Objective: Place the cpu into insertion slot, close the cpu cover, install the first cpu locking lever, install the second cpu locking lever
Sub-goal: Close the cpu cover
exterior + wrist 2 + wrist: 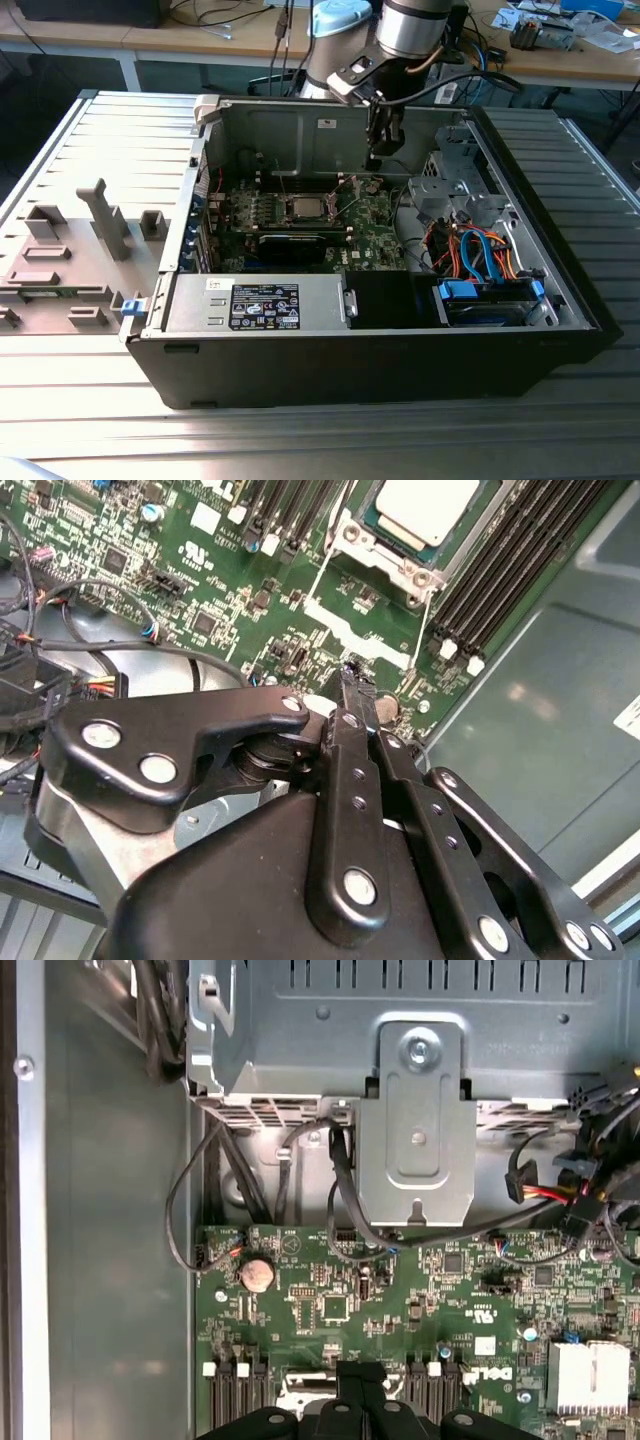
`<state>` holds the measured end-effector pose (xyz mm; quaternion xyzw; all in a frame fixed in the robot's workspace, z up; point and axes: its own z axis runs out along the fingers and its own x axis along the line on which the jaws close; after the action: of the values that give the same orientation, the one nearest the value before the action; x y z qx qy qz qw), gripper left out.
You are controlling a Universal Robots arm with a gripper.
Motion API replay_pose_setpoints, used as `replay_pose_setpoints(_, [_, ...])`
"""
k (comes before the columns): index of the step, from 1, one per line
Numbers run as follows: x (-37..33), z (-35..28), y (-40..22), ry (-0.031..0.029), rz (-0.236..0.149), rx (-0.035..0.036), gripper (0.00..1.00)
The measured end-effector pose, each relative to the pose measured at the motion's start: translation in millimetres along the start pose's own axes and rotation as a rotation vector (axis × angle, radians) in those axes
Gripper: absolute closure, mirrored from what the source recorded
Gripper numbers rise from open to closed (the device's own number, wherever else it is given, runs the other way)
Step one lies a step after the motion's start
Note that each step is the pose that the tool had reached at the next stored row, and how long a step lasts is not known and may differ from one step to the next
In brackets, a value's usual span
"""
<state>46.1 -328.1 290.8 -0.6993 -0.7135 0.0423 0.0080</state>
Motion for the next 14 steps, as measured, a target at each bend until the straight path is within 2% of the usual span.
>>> replay_pose_setpoints(14, [-0.5, -1.5, 20.3, -0.0001, 0.000, 0.0001, 0.89])
